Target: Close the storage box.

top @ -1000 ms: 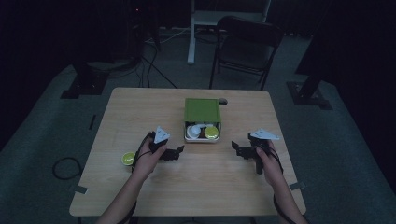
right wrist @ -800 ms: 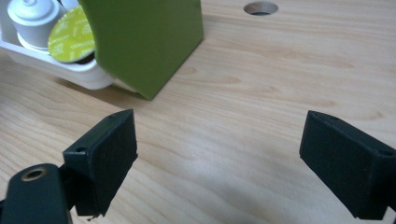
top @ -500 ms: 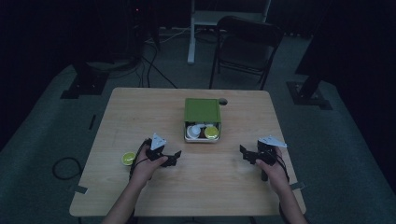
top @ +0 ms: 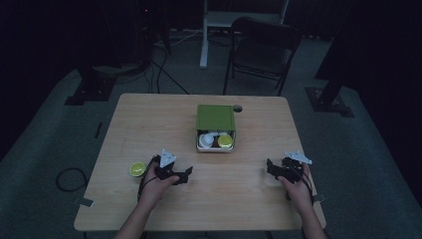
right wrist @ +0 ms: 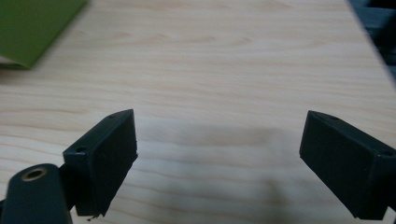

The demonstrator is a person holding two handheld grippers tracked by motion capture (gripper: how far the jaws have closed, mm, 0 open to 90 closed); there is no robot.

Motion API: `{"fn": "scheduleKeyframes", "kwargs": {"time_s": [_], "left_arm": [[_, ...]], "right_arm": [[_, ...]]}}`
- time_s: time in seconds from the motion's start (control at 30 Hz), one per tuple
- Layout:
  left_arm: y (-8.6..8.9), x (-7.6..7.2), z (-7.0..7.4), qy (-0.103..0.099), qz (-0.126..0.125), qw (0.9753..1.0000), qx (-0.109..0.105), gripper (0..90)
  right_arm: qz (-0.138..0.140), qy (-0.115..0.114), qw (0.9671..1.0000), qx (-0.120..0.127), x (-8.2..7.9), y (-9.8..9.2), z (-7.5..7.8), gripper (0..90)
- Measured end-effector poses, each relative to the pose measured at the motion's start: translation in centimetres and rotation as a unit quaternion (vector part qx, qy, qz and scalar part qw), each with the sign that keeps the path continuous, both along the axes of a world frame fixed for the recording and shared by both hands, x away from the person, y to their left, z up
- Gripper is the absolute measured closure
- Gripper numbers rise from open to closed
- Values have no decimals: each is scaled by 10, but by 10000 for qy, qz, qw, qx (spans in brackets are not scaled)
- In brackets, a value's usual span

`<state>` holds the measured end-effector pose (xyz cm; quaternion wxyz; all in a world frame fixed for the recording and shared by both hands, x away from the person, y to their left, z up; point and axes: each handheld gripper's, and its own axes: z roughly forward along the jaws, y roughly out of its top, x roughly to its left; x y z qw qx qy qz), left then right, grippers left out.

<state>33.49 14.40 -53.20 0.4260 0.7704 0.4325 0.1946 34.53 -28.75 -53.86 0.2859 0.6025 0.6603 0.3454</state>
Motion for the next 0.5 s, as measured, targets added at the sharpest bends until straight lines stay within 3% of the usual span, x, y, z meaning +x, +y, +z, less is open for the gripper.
{"fn": "scheduleKeyframes", "kwargs": {"time_s": [0.23,0.37,0.5], "left_arm": [[-5,-8,-9,266,56,9996,-8,91],[-8,-12,-10,317,123,9994,-93,91],[-9,-16,-11,438,330,9984,-102,92]], "right_arm": [[-176,97,9998,-44,-6,-8,-4,108],[-203,150,9997,-78,-9,-10,-5,108],[-210,193,9995,-96,-10,-11,-7,108]]}}
